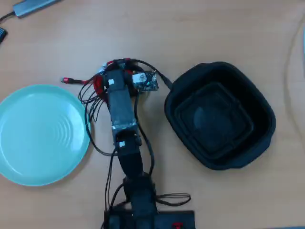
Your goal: Put a black charging cable in a black bowl and put a red charging cable in a green bowl
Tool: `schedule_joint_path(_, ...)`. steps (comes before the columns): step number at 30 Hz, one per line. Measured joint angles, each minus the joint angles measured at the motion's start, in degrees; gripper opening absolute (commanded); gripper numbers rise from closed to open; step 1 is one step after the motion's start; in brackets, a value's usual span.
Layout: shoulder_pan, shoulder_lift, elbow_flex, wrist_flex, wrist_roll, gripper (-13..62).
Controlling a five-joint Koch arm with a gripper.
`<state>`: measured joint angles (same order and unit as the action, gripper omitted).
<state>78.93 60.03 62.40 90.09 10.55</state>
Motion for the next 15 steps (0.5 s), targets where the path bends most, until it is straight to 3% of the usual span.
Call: schedule_joint_path(15, -0.4, -1.1, -0.4, 0.4, 1.4, 34.3)
